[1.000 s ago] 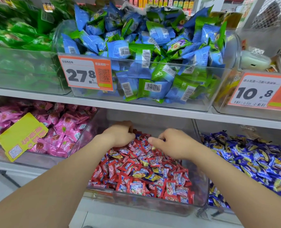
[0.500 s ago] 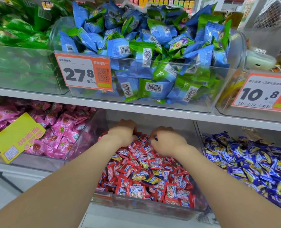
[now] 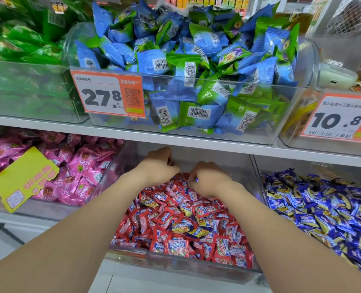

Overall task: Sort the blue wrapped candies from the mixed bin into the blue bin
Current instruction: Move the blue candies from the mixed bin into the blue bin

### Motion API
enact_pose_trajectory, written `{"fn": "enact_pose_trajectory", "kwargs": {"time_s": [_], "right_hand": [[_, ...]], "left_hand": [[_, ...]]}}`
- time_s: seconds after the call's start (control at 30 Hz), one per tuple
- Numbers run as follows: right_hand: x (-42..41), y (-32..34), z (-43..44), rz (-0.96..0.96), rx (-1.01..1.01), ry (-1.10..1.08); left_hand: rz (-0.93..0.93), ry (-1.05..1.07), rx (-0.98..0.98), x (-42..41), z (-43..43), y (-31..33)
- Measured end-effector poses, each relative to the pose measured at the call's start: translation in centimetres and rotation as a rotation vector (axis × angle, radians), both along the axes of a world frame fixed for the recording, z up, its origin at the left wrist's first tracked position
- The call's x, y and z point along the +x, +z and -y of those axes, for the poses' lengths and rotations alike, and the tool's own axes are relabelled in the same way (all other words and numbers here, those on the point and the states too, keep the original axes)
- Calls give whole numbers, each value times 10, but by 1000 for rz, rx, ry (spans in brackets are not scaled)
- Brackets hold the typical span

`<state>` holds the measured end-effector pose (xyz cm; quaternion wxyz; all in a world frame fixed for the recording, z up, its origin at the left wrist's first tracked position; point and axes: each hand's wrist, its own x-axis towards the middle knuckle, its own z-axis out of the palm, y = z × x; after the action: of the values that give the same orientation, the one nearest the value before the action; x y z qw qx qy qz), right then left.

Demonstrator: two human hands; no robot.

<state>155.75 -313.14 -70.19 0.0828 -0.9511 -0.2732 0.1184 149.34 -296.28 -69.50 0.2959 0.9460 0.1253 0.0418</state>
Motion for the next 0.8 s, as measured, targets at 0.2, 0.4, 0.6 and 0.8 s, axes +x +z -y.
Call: {"fn": "enact_pose_trajectory", "kwargs": {"time_s": [0.2,0.4,0.6,0.8], "right_hand": [[2,-18,-15,-12,-105,108],[1,-14,-18,32,-161,109],[-6,25,5,-107,-130,44],[-27,58,33,-31,-122,62]], "left_hand": [[-103,-73,21,-18,0,19],[-257,-179,-195,-37,5,23],[-196,-469,52,-41,19,23],[-335,-573,194,-38,33,14]]}}
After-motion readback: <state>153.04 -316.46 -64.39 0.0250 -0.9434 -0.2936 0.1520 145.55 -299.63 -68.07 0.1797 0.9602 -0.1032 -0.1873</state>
